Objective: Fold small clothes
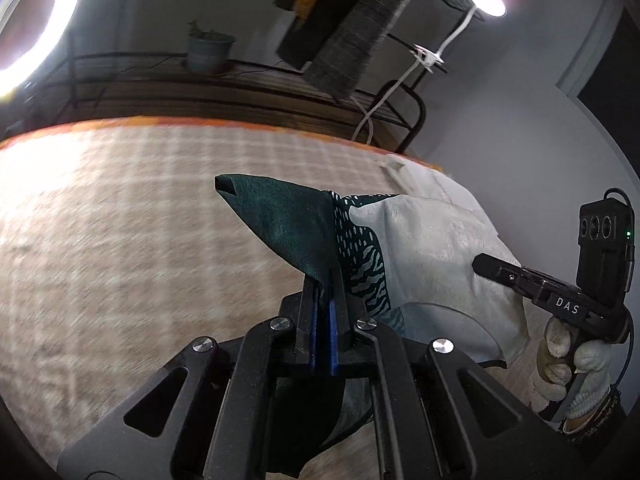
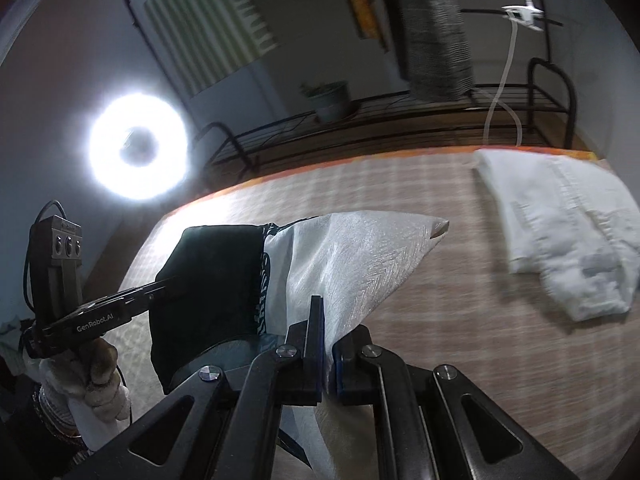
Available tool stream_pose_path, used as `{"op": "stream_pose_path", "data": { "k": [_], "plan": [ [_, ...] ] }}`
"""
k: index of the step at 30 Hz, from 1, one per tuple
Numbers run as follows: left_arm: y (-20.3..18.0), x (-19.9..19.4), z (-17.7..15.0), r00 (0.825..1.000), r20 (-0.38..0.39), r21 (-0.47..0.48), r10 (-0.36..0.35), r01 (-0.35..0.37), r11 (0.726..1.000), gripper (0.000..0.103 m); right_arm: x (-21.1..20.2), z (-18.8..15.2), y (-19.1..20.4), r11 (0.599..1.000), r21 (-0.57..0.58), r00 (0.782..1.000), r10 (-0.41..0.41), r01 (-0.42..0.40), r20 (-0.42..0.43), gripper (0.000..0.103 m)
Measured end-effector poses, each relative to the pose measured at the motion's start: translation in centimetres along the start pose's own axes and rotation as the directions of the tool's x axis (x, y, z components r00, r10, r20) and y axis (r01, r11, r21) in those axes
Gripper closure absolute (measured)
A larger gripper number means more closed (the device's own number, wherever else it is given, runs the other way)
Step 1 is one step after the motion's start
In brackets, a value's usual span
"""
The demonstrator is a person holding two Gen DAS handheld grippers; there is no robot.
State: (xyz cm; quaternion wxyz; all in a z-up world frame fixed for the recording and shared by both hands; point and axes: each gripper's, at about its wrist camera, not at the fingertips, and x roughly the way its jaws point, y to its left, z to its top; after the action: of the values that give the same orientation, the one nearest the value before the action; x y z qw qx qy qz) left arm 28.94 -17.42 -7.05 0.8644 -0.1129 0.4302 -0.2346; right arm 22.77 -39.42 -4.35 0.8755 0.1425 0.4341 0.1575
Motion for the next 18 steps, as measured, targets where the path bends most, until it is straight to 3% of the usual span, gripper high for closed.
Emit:
{"op": "stream_pose_path", "data": {
  "k": [9,18],
  "plan": [
    [-5.8,6.3,3.4,0.999,0.001,0.064,-0.053,0.053,0.997,0.101,-3.0,3.4,-7.1,0.994,0.002,0.993,-0.111,0.111,0.046,0.102],
    [-11.9,13.5,7.3,0.995,-0.001,0.129,-0.096,0.095,0.987,0.101,-5.5,7.0,-14.3,0.968,-0.002,0.965,-0.248,0.249,0.085,0.102]
  ]
}}
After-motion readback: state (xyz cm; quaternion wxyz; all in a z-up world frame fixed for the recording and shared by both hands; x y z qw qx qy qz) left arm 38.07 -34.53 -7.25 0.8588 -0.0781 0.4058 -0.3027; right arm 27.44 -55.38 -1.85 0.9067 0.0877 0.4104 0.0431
